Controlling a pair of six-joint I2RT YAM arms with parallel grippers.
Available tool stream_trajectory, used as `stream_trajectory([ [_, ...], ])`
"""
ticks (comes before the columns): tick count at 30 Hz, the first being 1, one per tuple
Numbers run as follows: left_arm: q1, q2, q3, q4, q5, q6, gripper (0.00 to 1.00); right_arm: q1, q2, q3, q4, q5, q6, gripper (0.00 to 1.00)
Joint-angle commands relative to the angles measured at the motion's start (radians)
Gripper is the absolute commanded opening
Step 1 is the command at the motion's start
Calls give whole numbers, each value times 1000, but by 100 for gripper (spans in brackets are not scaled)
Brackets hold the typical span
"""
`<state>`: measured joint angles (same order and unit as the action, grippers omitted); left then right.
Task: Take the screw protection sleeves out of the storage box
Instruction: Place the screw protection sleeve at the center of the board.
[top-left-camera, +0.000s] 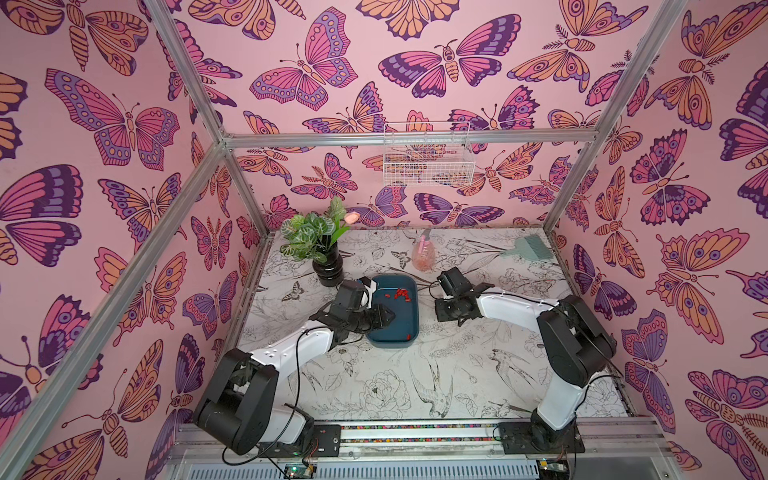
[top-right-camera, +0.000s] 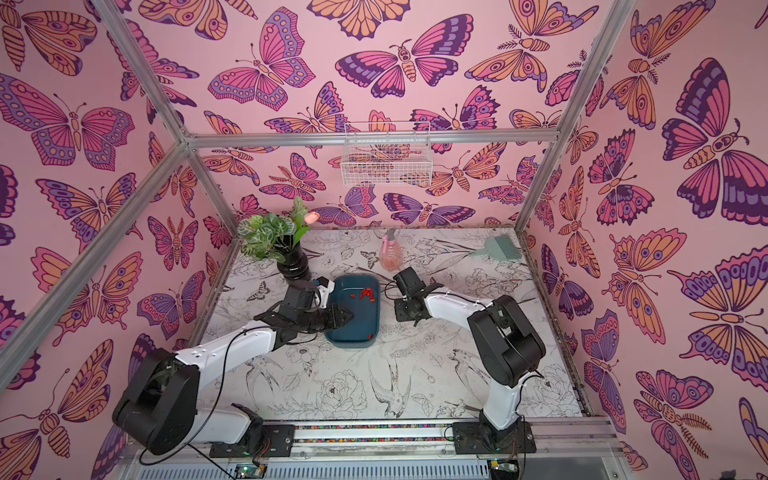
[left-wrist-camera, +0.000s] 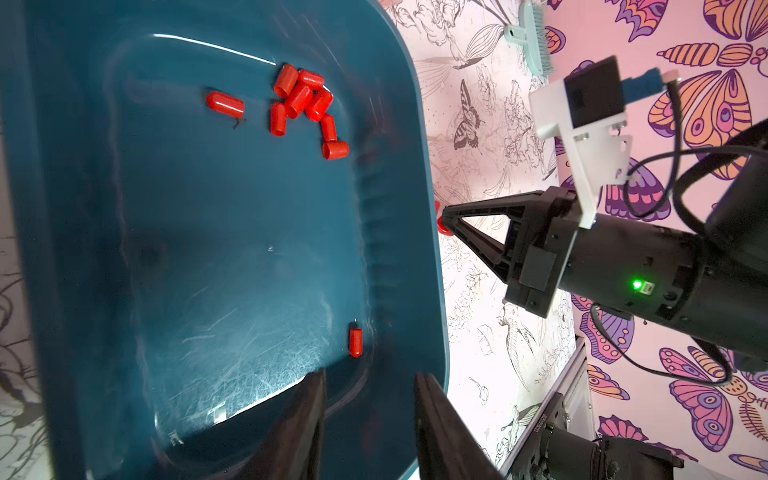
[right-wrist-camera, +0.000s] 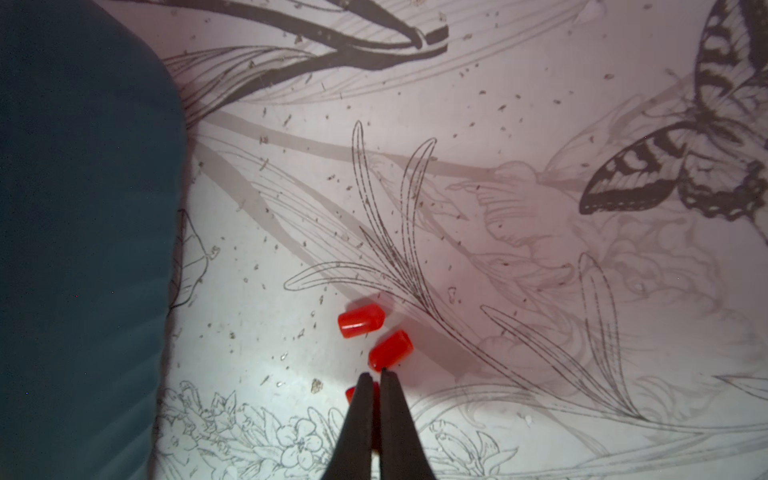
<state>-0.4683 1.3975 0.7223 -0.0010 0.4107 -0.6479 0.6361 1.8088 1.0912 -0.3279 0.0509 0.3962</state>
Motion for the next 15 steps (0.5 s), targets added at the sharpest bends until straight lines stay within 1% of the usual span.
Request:
stream_trajectory([
  [1,-6,7,13,-15,-15,-2,41,-6,23,21,10,-15,11,6],
  [6,-9,15,12,-13,-17,-2,41,-5,30,22,13,-19,13,8],
  [15,-14,17,14,-14,-20,-3,41,-5,40,26,13,-18,11,15],
])
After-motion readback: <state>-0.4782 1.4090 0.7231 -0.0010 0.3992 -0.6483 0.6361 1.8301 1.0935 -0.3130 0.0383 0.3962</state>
